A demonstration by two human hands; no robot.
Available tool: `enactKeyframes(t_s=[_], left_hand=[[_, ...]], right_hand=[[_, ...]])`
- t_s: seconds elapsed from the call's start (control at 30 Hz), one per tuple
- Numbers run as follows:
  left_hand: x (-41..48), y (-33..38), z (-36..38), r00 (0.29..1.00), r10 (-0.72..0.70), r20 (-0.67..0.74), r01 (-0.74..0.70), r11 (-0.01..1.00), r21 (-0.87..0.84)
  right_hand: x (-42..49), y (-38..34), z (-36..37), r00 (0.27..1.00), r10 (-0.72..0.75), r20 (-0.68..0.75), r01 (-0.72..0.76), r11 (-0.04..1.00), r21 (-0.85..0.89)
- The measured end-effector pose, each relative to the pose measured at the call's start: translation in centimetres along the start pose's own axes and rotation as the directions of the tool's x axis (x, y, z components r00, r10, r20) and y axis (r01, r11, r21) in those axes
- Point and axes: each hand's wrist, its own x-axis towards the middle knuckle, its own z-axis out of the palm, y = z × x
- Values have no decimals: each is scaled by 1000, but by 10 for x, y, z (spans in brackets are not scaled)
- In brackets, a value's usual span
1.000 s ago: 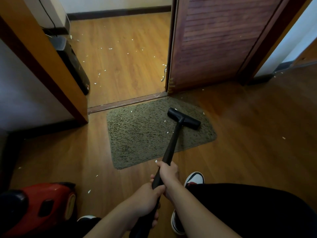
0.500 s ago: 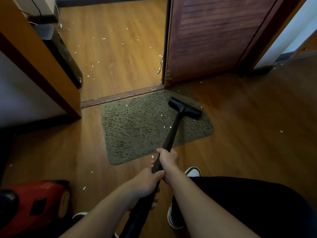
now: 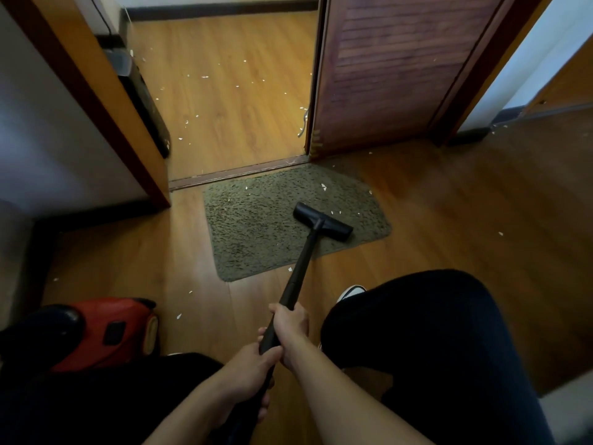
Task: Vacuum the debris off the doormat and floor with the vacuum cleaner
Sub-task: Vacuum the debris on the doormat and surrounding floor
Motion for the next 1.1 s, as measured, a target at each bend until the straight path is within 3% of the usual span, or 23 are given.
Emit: enactKeyframes(t_s=[0.3, 0.77, 1.1], left_hand=[[-32, -40, 1, 998, -31, -61, 34, 998, 50], [19, 28, 3, 1000, 10, 17, -8, 997, -83], [20, 35, 17, 998, 29, 59, -27, 999, -35]], right_hand=[[-35, 42, 11, 998, -14, 53, 16, 999, -32], [28, -29, -3, 999, -42, -11, 42, 999, -2], [35, -31, -22, 996, -39, -81, 42, 999, 30]])
